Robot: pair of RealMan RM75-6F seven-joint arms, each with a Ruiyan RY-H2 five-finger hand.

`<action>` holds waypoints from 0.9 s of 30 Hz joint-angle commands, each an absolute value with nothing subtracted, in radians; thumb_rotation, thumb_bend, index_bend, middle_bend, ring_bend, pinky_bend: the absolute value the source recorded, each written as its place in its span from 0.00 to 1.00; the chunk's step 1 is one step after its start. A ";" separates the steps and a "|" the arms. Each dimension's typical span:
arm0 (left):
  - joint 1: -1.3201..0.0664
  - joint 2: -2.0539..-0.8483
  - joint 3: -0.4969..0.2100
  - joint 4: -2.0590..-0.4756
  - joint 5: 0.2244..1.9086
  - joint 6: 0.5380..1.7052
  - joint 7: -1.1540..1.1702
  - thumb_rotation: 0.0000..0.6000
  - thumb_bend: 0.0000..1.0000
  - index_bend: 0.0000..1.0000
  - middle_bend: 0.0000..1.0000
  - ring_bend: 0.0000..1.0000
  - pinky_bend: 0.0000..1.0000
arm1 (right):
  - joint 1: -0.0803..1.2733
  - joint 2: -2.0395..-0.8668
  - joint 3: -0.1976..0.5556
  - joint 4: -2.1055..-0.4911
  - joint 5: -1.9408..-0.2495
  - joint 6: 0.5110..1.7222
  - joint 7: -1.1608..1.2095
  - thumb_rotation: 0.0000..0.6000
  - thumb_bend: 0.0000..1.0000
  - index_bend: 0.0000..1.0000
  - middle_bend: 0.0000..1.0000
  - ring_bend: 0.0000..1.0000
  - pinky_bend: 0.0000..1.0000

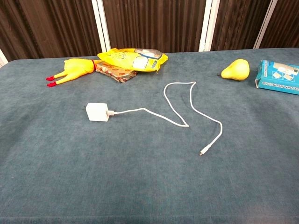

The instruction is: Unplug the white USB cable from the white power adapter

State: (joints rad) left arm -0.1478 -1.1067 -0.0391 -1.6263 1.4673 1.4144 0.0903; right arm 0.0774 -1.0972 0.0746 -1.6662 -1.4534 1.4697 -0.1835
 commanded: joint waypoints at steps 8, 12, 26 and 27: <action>-0.202 -1.174 -0.062 -1.569 1.494 1.375 0.031 1.00 0.43 0.03 0.01 0.02 0.09 | 0.083 -1.105 0.074 -1.662 -1.451 1.459 -0.199 1.00 0.24 0.00 0.00 0.00 0.00; -0.250 -1.267 -0.095 -1.522 1.490 1.349 0.013 1.00 0.43 0.06 0.06 0.23 0.40 | 0.087 -1.112 0.074 -1.657 -1.449 1.454 -0.207 1.00 0.24 0.00 0.00 0.00 0.00; -0.494 -1.532 -0.211 -1.335 1.361 1.103 0.105 1.00 0.43 0.14 0.18 0.98 1.00 | 0.102 -1.127 0.083 -1.648 -1.412 1.423 -0.238 1.00 0.24 0.00 0.00 0.00 0.00; -0.509 -1.555 -0.218 -1.320 1.346 1.087 0.107 1.00 0.43 0.15 0.19 0.99 1.00 | 0.105 -1.128 0.085 -1.647 -1.405 1.419 -0.238 1.00 0.24 0.00 0.00 0.00 0.00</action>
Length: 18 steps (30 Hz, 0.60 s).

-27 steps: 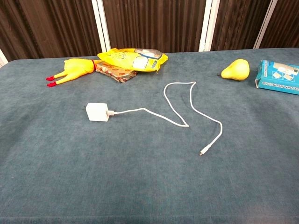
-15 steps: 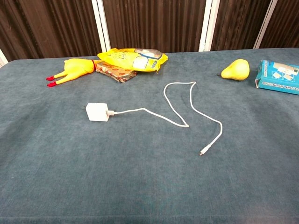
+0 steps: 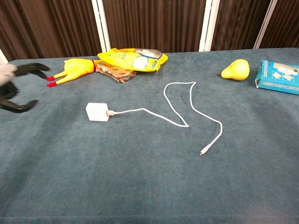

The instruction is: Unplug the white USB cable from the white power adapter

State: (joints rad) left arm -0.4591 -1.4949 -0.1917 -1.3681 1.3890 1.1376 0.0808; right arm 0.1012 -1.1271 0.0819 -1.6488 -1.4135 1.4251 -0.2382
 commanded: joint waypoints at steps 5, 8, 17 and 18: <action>-0.567 -1.630 -0.227 -1.262 1.296 1.022 0.154 1.00 0.43 0.17 0.19 1.00 1.00 | 0.110 -1.128 0.091 -1.644 -1.389 1.408 -0.240 1.00 0.24 0.00 0.00 0.00 0.00; -0.591 -1.663 -0.223 -1.248 1.276 0.997 0.185 1.00 0.43 0.17 0.18 1.00 1.00 | 0.109 -1.128 0.092 -1.644 -1.389 1.413 -0.238 1.00 0.24 0.00 0.00 0.00 0.00; -0.635 -1.784 -0.195 -1.120 1.318 1.045 0.248 1.00 0.43 0.22 0.19 1.00 1.00 | 0.108 -1.119 0.089 -1.646 -1.388 1.412 -0.222 1.00 0.24 0.00 0.00 0.00 0.00; -0.642 -1.799 -0.195 -1.096 1.319 1.044 0.247 1.00 0.43 0.23 0.20 1.00 1.00 | 0.107 -1.118 0.089 -1.647 -1.390 1.414 -0.219 1.00 0.24 0.00 0.00 0.00 0.00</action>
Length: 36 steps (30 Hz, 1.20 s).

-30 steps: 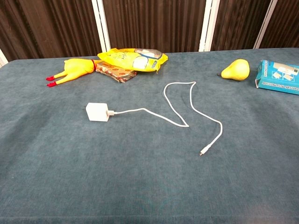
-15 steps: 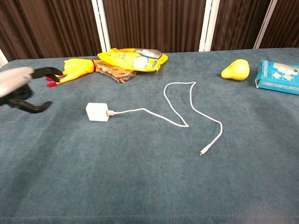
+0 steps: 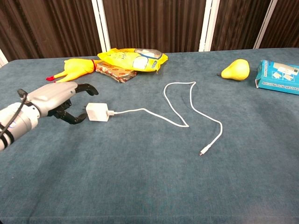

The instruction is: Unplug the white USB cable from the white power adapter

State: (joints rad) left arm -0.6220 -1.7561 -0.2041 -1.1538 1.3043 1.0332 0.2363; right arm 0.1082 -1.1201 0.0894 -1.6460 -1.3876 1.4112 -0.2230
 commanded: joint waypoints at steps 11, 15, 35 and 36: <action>-0.667 -1.864 -0.194 -0.997 1.322 1.043 0.221 1.00 0.43 0.30 0.30 1.00 1.00 | 0.102 -1.111 0.089 -1.648 -1.391 1.423 -0.208 1.00 0.24 0.00 0.00 0.00 0.00; -0.676 -1.881 -0.195 -0.970 1.317 1.032 0.207 1.00 0.43 0.33 0.32 1.00 1.00 | 0.104 -1.112 0.088 -1.647 -1.390 1.420 -0.209 1.00 0.24 0.00 0.00 0.00 0.00; -0.669 -1.953 -0.212 -0.915 1.331 1.115 0.069 1.00 0.47 0.74 0.76 1.00 1.00 | 0.117 -1.119 0.082 -1.629 -1.438 1.418 -0.160 1.00 0.24 0.00 0.00 0.00 0.00; -0.664 -1.941 -0.211 -0.942 1.331 1.116 0.064 1.00 0.48 0.75 0.76 1.00 1.00 | 0.125 -1.126 0.082 -1.622 -1.449 1.412 -0.148 1.00 0.24 0.00 0.00 0.00 0.00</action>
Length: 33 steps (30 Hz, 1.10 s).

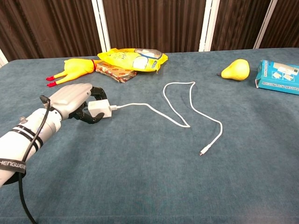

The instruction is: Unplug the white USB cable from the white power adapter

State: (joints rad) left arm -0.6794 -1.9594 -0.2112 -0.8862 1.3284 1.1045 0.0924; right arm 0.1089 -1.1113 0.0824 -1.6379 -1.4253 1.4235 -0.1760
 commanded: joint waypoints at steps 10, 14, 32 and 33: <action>-0.624 -1.814 -0.228 -1.269 1.295 1.167 0.206 1.00 0.54 0.75 0.77 1.00 1.00 | 0.333 -1.219 0.156 -1.599 -1.508 1.224 -0.069 1.00 0.24 0.09 0.00 0.00 0.00; -0.620 -1.810 -0.236 -1.326 1.282 1.185 0.247 1.00 0.54 0.75 0.77 1.00 1.00 | 0.425 -1.249 0.198 -1.620 -1.480 1.125 -0.014 1.00 0.24 0.20 0.00 0.00 0.00; -0.630 -1.824 -0.237 -1.391 1.291 1.214 0.296 1.00 0.54 0.75 0.77 1.00 1.00 | 0.686 -1.581 0.306 -1.514 -1.282 0.956 -0.042 1.00 0.36 0.52 0.11 0.00 0.00; -0.631 -1.824 -0.237 -1.394 1.294 1.217 0.297 1.00 0.54 0.75 0.77 1.00 1.00 | 0.696 -1.593 0.302 -1.507 -1.277 0.947 -0.038 1.00 0.36 0.52 0.11 0.00 0.00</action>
